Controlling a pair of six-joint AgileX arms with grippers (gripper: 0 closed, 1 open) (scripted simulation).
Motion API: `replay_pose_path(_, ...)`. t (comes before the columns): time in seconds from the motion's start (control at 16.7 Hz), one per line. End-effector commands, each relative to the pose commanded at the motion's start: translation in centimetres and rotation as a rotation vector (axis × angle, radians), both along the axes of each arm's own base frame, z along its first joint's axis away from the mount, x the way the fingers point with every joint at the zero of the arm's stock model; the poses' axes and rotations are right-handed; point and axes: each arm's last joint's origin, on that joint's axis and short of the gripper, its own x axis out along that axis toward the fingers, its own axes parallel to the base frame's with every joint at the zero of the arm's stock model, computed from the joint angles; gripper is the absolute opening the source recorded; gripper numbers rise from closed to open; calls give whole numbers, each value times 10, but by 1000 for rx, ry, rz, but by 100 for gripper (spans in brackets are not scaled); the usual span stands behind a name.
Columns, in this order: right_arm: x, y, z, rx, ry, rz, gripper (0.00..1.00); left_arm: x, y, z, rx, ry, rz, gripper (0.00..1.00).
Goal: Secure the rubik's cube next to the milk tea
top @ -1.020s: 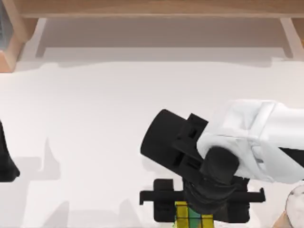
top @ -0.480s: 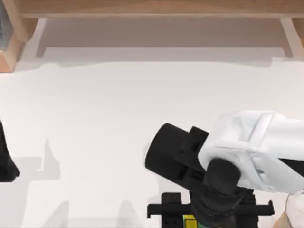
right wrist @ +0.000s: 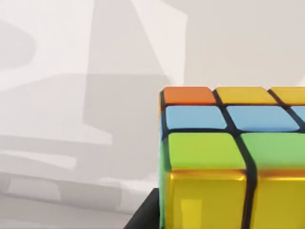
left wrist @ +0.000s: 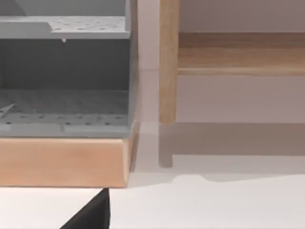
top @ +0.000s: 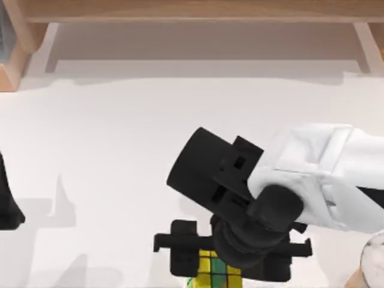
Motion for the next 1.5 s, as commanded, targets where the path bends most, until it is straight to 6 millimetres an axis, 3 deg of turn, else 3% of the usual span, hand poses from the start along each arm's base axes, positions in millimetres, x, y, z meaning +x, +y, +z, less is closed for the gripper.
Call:
replay_pose_path(0.24,0,2,2,30,-13,4,0,0,0,0,0,0,0,100)
replay_pose_path(0.84,-13,-22,-41,-212,52,-15,0,0,0,0,0,0,0,100)
replay_pose_path(1.08,-13,-22,-41,-212,52,-15,0,0,0,0,0,0,0,100)
replay_pose_path(1.5,-13,-22,-41,-212,52,-15,53,0,0,0,0,0,0,100)
